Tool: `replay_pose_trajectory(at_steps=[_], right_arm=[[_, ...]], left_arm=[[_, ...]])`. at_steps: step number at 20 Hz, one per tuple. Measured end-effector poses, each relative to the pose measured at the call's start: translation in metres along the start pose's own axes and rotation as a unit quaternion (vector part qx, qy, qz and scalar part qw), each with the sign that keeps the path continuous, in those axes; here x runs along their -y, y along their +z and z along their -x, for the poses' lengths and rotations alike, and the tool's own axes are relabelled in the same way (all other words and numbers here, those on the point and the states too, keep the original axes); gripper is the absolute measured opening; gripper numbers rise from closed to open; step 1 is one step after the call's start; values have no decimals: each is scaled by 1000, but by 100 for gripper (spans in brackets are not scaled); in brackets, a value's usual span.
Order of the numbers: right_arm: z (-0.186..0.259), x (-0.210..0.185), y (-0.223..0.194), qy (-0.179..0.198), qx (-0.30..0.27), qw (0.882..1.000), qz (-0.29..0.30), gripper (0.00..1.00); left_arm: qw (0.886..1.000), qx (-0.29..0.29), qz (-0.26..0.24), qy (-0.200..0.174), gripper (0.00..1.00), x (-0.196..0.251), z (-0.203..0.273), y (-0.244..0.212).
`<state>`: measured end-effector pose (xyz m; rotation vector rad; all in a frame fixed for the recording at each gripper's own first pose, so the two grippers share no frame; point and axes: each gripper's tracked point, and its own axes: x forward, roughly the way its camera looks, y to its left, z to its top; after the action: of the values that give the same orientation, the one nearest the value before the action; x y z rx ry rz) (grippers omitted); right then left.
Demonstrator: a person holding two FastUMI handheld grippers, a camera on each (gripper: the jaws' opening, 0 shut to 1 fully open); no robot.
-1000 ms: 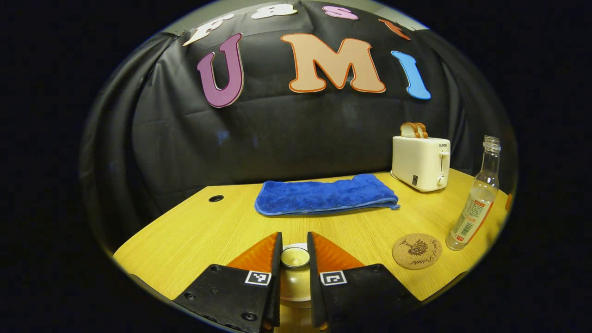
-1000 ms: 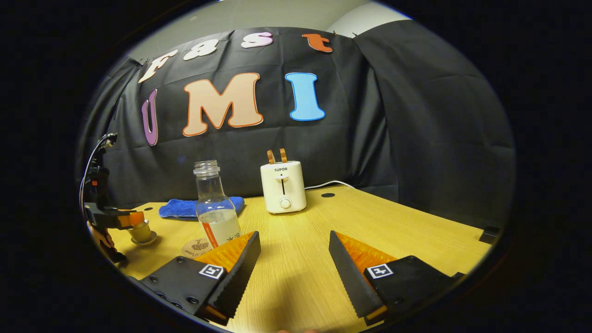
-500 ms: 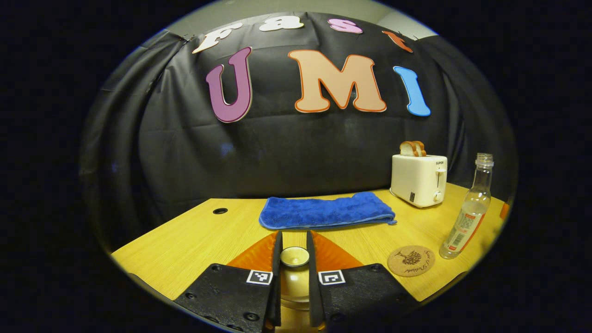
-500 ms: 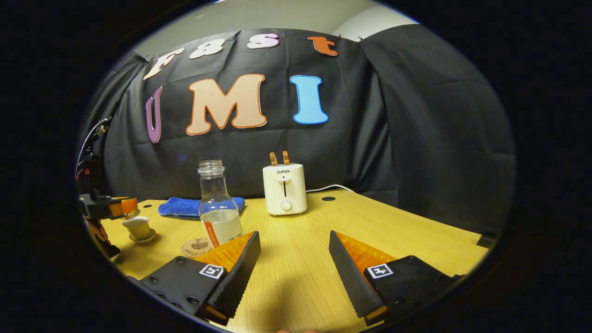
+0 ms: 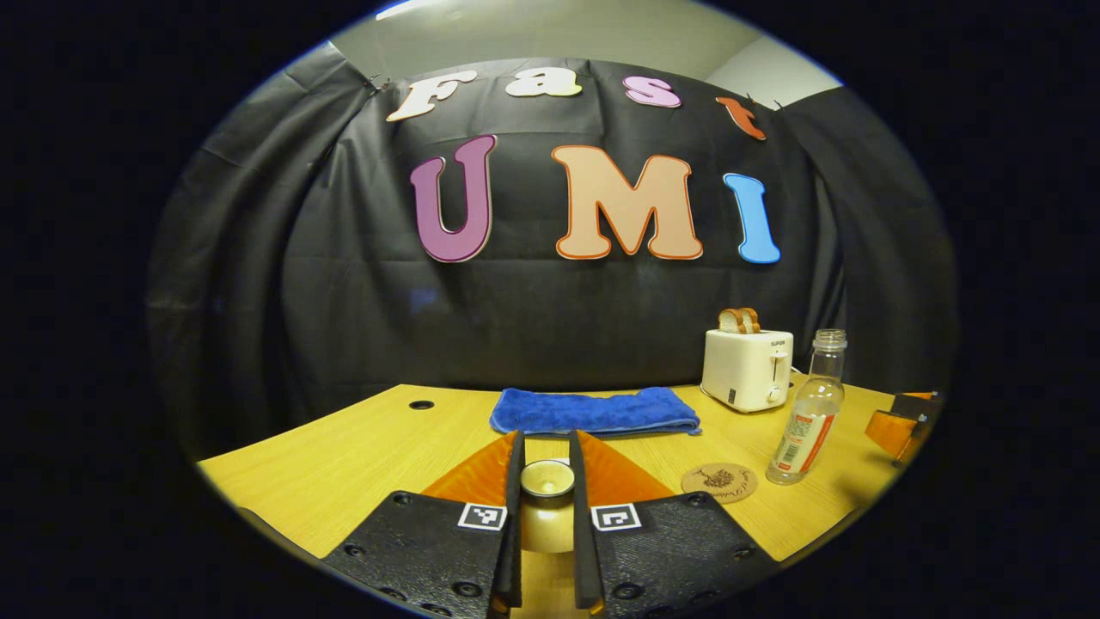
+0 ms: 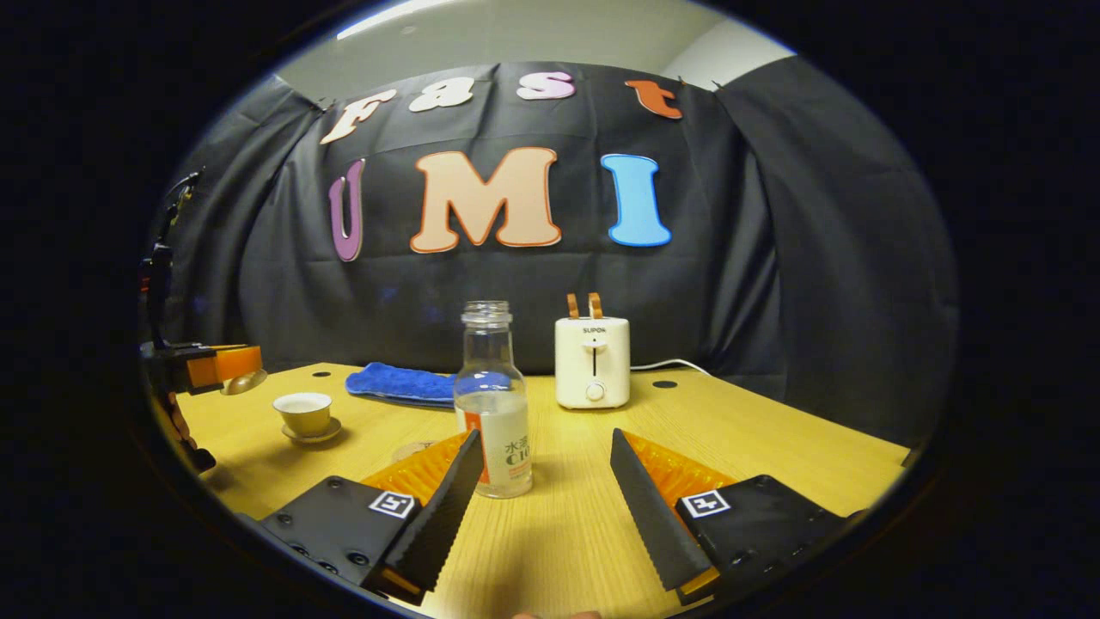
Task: Open the teacup lid with one hand, grasp the water bottle and pour water into the teacup with the other hand; after pouring, place the water bottle on the coaster and then close the teacup lid.
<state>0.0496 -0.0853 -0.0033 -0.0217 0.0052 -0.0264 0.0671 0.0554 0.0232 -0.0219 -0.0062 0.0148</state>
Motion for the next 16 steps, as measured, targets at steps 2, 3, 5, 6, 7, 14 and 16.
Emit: replay_pose_trajectory(at_steps=[2,3,5,6,7,14,16], right_arm=[[-1,-11,-1,10,2,1000,-9,95],[-4,-14,-1,9,2,1000,-7,95],[-9,-22,0,15,3,1000,-8,97],[-13,-23,0,13,6,1000,-9,95],[-19,-26,0,12,6,1000,-9,94],[-57,-38,-8,4,-16,1000,-9,97],[-66,-39,-10,2,-22,1000,-9,96]], left_arm=[[1000,-4,-4,-2,21,-1,10,-3],[1000,-8,-9,1,21,-3,15,-7],[1000,2,-3,1,21,-4,21,-2],[1000,2,-2,3,21,-6,23,-2],[1000,1,-1,3,21,-6,25,-4],[1000,-12,1,3,22,-7,32,-20],[1000,-15,5,4,21,-6,34,-25]])
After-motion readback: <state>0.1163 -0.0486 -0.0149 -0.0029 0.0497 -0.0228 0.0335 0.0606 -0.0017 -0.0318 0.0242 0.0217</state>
